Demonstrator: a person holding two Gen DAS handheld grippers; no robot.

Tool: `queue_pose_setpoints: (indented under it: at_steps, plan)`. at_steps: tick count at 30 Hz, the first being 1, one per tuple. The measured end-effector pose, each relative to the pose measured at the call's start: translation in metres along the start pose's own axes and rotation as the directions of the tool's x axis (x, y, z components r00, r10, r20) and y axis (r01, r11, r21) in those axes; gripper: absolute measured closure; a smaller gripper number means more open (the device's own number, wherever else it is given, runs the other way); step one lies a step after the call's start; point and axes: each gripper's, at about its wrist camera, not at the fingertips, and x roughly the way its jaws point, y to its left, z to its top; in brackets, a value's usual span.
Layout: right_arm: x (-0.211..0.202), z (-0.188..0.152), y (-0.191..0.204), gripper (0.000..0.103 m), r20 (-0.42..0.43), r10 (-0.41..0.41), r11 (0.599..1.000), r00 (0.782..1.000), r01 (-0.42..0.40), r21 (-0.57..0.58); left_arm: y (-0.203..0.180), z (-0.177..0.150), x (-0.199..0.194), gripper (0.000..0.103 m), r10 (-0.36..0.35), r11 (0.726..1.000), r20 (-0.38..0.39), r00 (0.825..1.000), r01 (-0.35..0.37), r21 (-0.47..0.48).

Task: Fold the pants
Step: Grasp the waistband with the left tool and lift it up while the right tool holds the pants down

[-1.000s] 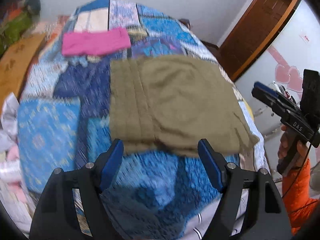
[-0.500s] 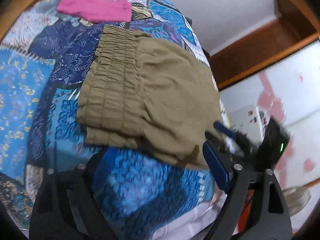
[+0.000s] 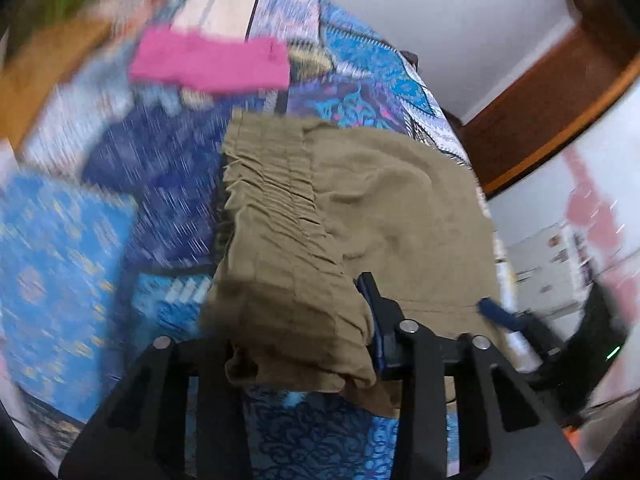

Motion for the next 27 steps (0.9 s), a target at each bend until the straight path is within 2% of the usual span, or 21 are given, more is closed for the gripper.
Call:
queue_pose_setpoints:
  at_steps: [3, 5, 8, 11, 14, 17, 19, 23, 27]
  plan:
    - [-0.005, 0.011, -0.003, 0.041, 0.014, 0.039, 0.998, 0.999, -0.040, 0.050, -0.020, -0.006, -0.017, 0.069, 0.122, 0.983, 0.101, 0.987, -0.134, 0.124]
    - [-0.007, 0.021, -0.001, 0.041, 0.036, 0.044, 0.997, 0.998, -0.047, 0.066, -0.032, -0.015, -0.030, 0.069, 0.183, 0.958, 0.165, 0.969, -0.213, 0.192]
    - [-0.002, 0.036, 0.013, 0.041, 0.048, 0.063, 0.996, 0.997, -0.066, 0.052, -0.044, -0.026, -0.038, 0.069, 0.239, 0.916, 0.225, 0.945, -0.297, 0.272]
    - [0.015, 0.044, 0.039, 0.041, -0.007, 0.090, 0.996, 0.996, -0.090, -0.024, -0.052, -0.035, -0.048, 0.069, 0.268, 0.878, 0.268, 0.925, -0.349, 0.328]
    - [0.035, 0.040, 0.060, 0.042, -0.079, 0.113, 0.990, 0.990, -0.119, -0.078, -0.057, -0.038, -0.055, 0.070, 0.269, 0.859, 0.286, 0.920, -0.364, 0.361]
    - [0.032, 0.038, 0.061, 0.041, -0.069, 0.127, 0.989, 0.989, -0.132, -0.068, -0.062, -0.037, -0.059, 0.070, 0.275, 0.845, 0.301, 0.913, -0.379, 0.378]
    - [0.023, 0.036, 0.052, 0.041, -0.051, 0.133, 0.990, 0.990, -0.135, -0.038, -0.066, -0.031, -0.061, 0.070, 0.265, 0.848, 0.304, 0.915, -0.371, 0.377]
    - [-0.007, 0.021, 0.026, 0.041, 0.005, 0.095, 0.995, 0.995, -0.095, -0.003, -0.080, -0.022, -0.066, 0.071, 0.231, 0.859, 0.310, 0.922, -0.343, 0.380]
    - [-0.033, -0.002, -0.013, 0.041, 0.036, 0.010, 0.998, 0.999, -0.013, 0.059, -0.102, -0.014, -0.071, 0.073, 0.188, 0.863, 0.320, 0.929, -0.312, 0.398]
